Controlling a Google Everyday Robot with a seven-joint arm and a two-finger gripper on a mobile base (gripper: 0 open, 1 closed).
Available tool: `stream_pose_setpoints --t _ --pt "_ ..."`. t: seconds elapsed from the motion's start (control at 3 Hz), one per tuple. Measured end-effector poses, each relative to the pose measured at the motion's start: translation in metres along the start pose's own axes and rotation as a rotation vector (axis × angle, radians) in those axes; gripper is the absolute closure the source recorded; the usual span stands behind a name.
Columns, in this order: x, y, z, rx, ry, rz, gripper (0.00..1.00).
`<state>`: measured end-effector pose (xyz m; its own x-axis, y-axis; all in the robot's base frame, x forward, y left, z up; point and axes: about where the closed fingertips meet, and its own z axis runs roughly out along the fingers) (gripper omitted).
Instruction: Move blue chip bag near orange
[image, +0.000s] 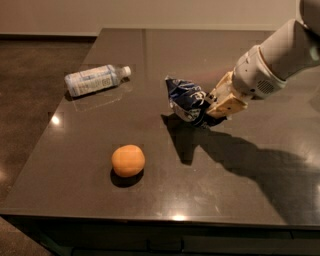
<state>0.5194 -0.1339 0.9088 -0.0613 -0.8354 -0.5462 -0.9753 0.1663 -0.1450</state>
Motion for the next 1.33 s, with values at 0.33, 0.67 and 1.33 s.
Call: stream_pose_setpoints --t 0.33,0.67,1.33 --pt "-0.012 0.027 0.006 -0.052 -0.031 -0.093 1.00" --pt "-0.020 0.050 0.012 -0.080 -0.032 -0.162 1.00" --pt "-0.011 0.062 0.018 -0.076 0.016 -0.148 0.70"
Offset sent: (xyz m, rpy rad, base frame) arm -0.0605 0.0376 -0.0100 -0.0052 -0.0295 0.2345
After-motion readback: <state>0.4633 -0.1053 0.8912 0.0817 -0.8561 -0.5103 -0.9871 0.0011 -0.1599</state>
